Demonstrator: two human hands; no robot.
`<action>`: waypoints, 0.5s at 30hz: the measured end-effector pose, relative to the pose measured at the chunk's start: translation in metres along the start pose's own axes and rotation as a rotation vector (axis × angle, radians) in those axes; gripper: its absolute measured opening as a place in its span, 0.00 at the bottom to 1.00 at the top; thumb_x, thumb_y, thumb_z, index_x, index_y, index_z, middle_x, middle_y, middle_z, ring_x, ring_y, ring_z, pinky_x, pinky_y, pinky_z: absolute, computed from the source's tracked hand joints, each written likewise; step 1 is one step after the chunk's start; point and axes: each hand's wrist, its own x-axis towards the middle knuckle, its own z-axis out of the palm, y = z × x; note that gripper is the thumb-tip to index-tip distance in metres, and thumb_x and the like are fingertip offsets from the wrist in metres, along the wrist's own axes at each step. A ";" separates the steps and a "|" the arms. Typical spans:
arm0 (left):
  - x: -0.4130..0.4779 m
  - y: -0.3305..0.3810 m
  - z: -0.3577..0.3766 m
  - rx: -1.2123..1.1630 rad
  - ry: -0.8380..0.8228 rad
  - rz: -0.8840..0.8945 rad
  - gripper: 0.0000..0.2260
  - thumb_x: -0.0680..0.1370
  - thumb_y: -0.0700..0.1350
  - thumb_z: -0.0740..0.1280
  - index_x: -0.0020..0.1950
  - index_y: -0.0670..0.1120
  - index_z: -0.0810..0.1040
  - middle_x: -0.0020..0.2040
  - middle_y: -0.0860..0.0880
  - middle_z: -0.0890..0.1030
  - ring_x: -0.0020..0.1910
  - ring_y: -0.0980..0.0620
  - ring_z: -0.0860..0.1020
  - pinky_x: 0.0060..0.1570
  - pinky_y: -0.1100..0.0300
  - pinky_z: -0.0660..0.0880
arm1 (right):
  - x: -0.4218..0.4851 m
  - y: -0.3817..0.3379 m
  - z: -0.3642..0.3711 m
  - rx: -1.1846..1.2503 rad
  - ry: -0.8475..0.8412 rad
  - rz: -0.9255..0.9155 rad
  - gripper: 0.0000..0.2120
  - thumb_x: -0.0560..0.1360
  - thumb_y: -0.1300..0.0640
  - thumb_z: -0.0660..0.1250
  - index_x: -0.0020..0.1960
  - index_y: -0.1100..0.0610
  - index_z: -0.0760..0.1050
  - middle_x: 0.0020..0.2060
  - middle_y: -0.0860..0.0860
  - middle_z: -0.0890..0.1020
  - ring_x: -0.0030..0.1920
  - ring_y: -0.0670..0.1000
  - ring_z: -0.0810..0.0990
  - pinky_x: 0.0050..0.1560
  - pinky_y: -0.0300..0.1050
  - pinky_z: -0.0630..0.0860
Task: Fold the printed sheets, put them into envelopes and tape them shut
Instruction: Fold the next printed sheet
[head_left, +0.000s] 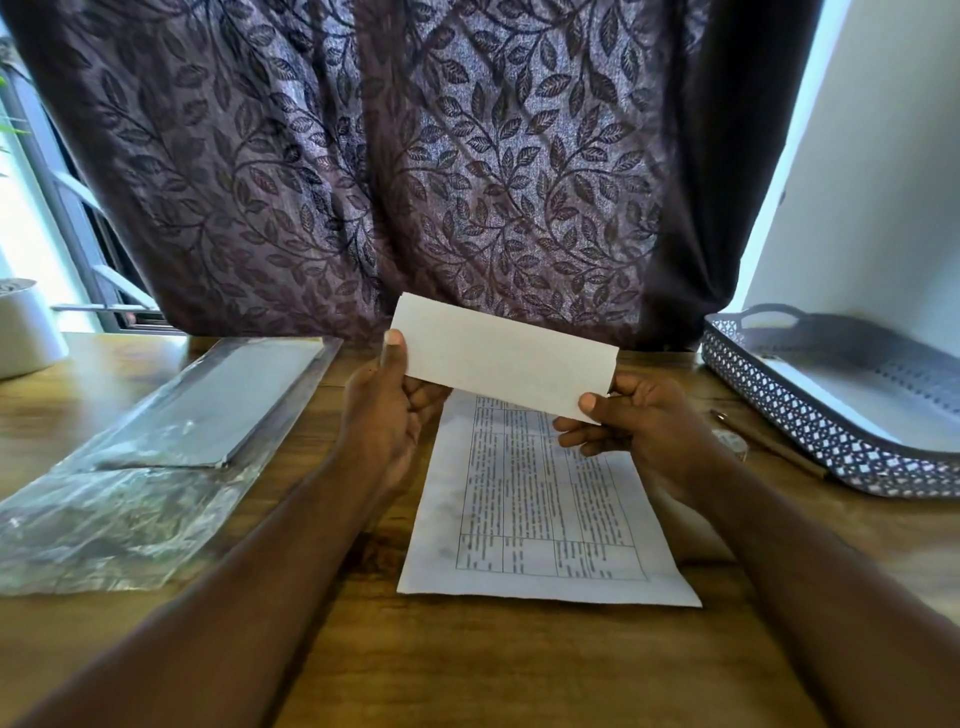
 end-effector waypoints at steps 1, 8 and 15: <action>-0.001 0.000 -0.001 0.043 -0.015 -0.002 0.15 0.84 0.55 0.57 0.53 0.48 0.79 0.48 0.42 0.87 0.52 0.40 0.85 0.55 0.44 0.80 | 0.000 -0.001 -0.003 -0.034 0.001 -0.001 0.10 0.80 0.62 0.65 0.60 0.59 0.78 0.47 0.60 0.87 0.46 0.60 0.87 0.43 0.46 0.84; -0.001 -0.011 -0.007 0.358 -0.129 0.072 0.10 0.84 0.47 0.60 0.54 0.48 0.80 0.46 0.46 0.87 0.45 0.42 0.86 0.49 0.50 0.83 | 0.002 -0.002 -0.010 -0.100 0.217 0.041 0.10 0.84 0.55 0.61 0.57 0.60 0.78 0.47 0.58 0.87 0.43 0.58 0.88 0.39 0.49 0.84; 0.015 -0.016 -0.020 0.754 -0.061 0.225 0.08 0.78 0.41 0.70 0.54 0.52 0.79 0.43 0.50 0.84 0.44 0.55 0.83 0.47 0.54 0.81 | 0.008 0.004 -0.023 -0.501 0.397 0.062 0.08 0.79 0.53 0.70 0.50 0.58 0.79 0.43 0.55 0.85 0.37 0.54 0.85 0.32 0.47 0.80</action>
